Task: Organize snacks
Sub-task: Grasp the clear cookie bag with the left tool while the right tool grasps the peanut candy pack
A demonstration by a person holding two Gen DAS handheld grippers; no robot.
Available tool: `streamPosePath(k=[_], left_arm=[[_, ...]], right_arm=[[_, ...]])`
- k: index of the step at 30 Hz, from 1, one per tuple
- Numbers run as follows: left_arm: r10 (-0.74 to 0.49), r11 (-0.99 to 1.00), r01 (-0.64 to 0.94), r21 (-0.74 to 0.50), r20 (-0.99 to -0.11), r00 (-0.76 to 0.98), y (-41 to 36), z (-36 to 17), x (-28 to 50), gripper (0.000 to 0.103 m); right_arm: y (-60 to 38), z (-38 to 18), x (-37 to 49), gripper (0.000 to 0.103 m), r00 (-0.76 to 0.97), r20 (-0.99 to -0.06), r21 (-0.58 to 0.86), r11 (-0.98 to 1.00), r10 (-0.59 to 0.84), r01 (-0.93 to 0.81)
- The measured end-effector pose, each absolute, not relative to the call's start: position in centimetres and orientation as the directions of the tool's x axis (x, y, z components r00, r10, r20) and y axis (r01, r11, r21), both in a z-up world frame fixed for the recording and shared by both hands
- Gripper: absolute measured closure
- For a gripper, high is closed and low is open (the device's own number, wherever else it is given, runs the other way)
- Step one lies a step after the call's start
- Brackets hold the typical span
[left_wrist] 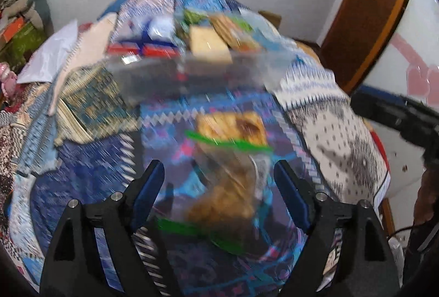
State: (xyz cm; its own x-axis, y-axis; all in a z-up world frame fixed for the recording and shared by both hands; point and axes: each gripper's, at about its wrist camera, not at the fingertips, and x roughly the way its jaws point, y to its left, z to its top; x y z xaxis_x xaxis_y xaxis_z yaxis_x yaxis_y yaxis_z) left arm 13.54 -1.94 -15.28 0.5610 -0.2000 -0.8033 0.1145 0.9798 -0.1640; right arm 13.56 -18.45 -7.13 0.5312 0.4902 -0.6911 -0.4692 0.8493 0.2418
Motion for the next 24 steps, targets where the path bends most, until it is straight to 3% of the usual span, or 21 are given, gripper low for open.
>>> streamPosePath(k=[5,7,10,13,24], left_arm=[[-0.164,0.986,0.099,-0.131,-0.831,0.531,-2.5,-18.0,13.4,0.021],[-0.171,0.985,0.091,-0.144,-0.826,0.537,-2.1,-18.3,13.3,0.032],[-0.207,0.977,0.079,-0.196,-0.814,0.543,-0.5,-18.3,13.1,0.045],[-0.173,0.982,0.037,-0.184,-0.81,0.561,1.1,-18.1,13.1,0.051],[-0.179,0.974,-0.017,-0.226,-0.813,0.554,5.7,-18.7,13.0,0.051]], right_arm=[[-18.7,-8.3,13.1,0.049,0.508,-0.712,0.25,0.85,0.485,-0.463],[-18.6,-8.6,12.9,0.04,0.502,-0.716,0.248,0.849,0.484,-0.466],[-17.7,-9.0,12.8,0.038,0.495,-0.722,0.232,0.843,0.484,-0.486],[-16.2,-9.8,13.3,0.037,0.466,-0.738,0.224,0.828,0.488,-0.513],[-9.2,-13.8,16.5,0.037,0.341,-0.833,0.14,0.763,0.435,-0.631]])
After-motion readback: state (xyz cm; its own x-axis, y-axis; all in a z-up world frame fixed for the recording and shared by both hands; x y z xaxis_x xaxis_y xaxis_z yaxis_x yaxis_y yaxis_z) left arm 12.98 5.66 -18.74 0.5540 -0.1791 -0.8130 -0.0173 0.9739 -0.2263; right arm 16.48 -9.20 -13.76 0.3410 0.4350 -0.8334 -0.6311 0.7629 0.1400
